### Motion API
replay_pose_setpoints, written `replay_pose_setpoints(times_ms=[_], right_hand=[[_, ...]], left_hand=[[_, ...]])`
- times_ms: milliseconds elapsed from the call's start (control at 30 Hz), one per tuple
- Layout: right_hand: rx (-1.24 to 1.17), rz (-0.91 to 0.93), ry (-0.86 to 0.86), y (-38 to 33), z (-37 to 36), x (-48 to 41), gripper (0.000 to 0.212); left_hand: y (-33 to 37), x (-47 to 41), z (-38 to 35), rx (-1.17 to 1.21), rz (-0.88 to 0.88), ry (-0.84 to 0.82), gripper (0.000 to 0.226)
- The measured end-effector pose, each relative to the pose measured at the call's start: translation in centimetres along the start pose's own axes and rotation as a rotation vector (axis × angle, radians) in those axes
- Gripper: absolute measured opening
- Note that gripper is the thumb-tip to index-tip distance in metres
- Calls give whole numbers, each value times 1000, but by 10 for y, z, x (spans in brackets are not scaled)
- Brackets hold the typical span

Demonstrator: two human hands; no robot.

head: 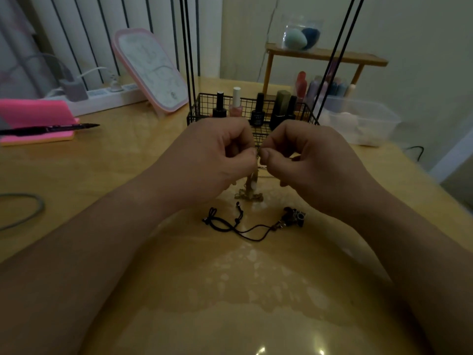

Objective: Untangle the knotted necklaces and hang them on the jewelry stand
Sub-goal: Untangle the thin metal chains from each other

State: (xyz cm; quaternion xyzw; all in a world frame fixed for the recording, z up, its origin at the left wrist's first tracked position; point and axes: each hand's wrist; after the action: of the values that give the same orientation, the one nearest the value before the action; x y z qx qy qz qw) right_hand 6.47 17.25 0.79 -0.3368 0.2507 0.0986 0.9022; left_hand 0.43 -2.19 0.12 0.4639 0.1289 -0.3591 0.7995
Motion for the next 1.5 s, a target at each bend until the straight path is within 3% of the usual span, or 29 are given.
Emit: replay_pose_setpoints(times_ms=[200, 333, 733, 900, 1000, 1300, 1500], right_hand=[[-46, -21, -32, -3, 2, 0, 17], [-41, -16, -38, -2, 3, 0, 10], [-103, -77, -56, -7, 5, 0, 15], [-187, -131, -81, -6, 8, -2, 21], [-295, -186, -122, -2, 7, -4, 14], [-718, -344, -103, 2, 2, -8, 13], [-698, -357, -71, 3, 0, -6, 7]], left_hand=[[0, 0, 0, -5, -27, -1, 4], [1, 0, 3, -40, -49, -22, 2], [2, -3, 8, 98, 113, -81, 10], [6, -5, 10, 272, 242, -66, 15], [9, -5, 10, 380, 295, -59, 15], [5, -6, 6, 463, 350, -39, 14], [1, -8, 2, 666, 459, 15, 9]])
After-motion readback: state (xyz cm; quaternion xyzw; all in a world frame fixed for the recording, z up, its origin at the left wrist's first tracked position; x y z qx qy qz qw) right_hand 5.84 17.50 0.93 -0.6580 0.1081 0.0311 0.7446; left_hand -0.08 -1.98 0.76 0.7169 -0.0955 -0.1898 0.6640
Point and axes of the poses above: each hand's wrist, its own x-axis away from the middle knuckle, its own z-axis out of the back of the hand, y = z × x, and after that the axes turned 8 degrees about y, right-handed
